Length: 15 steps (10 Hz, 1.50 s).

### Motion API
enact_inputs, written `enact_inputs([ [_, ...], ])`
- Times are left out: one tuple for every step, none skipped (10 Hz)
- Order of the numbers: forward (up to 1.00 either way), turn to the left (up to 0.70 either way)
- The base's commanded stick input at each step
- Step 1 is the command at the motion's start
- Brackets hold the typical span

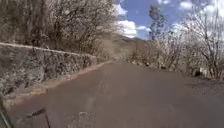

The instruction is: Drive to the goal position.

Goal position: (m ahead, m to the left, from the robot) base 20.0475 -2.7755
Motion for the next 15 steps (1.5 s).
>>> enact_inputs([
  [0.70, 0.00],
  [0.70, 0.00],
  [0.70, 0.00],
  [0.70, 0.00],
  [0.70, 0.00],
  [0.70, 0.00],
  [0.70, 0.00],
  [0.70, 0.00],
  [0.70, 0.00],
  [0.70, 0.00],
  [0.70, 0.00],
  [0.70, 0.00],
  [0.70, 0.00],
  [0.70, 0.00],
  [0.70, 0.00],
])
